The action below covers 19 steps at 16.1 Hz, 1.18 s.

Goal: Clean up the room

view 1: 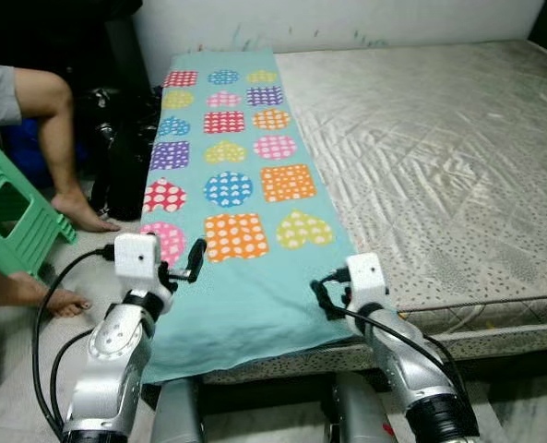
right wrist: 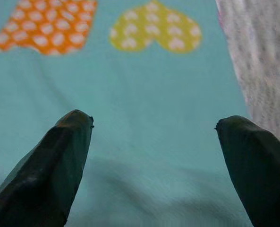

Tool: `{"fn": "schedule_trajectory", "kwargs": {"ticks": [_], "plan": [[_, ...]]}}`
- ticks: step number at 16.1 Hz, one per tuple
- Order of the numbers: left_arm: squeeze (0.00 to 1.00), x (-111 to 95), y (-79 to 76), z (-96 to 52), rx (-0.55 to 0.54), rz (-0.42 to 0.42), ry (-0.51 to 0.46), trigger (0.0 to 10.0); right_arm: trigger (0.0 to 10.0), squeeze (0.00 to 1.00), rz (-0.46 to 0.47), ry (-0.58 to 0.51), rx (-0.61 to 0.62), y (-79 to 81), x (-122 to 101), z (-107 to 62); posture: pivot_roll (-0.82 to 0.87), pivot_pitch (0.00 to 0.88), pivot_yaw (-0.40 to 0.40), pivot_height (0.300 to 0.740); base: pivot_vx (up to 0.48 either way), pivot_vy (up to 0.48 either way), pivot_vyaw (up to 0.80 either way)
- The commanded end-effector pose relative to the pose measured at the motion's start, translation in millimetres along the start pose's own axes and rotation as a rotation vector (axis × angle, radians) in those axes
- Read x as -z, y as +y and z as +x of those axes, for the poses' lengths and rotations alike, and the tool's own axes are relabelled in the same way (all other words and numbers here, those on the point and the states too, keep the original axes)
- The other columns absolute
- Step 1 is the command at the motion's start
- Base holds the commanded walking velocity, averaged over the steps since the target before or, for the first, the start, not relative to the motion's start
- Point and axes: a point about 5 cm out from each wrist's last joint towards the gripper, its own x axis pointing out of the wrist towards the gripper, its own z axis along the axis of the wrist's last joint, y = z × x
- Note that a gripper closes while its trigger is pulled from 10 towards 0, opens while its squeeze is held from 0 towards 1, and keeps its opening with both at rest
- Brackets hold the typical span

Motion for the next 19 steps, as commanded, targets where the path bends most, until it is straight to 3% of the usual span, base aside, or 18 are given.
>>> {"fn": "schedule_trajectory", "kwargs": {"ticks": [1, 3, 5, 7, 12, 16, 19], "plan": [[0.00, -1, 1.6, 0.6, -0.006, 0.009, -0.002, 10.0, 10.0, 0.00, 0.001, 0.032, -0.047, 13.6, 6, 5.9, -0.08, 0.000, 0.020, 0.570, 0.000, 0.000, 0.00], [0.00, 0, 3.6, -2.1, -0.018, 0.010, 0.001, 10.0, 10.0, 0.00, -0.032, 0.119, -0.080, 30.2, 20, 15.4, -0.06, 0.000, 0.012, 0.570, 0.000, 0.000, 0.00], [0.00, 0, 5.0, -5.2, -0.027, 0.012, 0.004, 10.0, 10.0, 0.00, -0.083, 0.230, -0.033, 27.0, 35, 16.5, -0.05, 0.000, 0.004, 0.570, 0.000, 0.000, 0.00], [0.00, 2, 10.2, -8.4, -0.047, 0.011, 0.013, 10.0, 10.0, 0.00, -0.079, 0.338, 0.035, 11.6, 49, 13.5, -0.05, 0.000, 0.003, 0.570, 0.000, 0.000, 0.00], [0.00, 3, 8.6, -5.6, -0.048, 0.005, 0.016, 10.0, 10.0, 0.00, -0.049, 0.430, 0.197, -29.4, 61, 4.9, -0.06, 0.000, -0.001, 0.570, 0.000, 0.000, 0.00], [0.00, 1, 14.2, -6.3, -0.063, 0.008, 0.009, 10.0, 10.0, 0.00, -0.041, 0.316, 0.261, -56.0, 40, -1.5, -0.07, 0.000, -0.003, 0.570, 0.000, 0.000, 0.00], [0.00, 0, 12.9, -3.6, -0.063, 0.004, 0.000, 10.0, 10.0, 0.00, -0.102, 0.103, 0.332, -75.2, 8, -20.1, -0.08, 0.000, -0.003, 0.570, 0.000, 0.000, 0.00]]}}
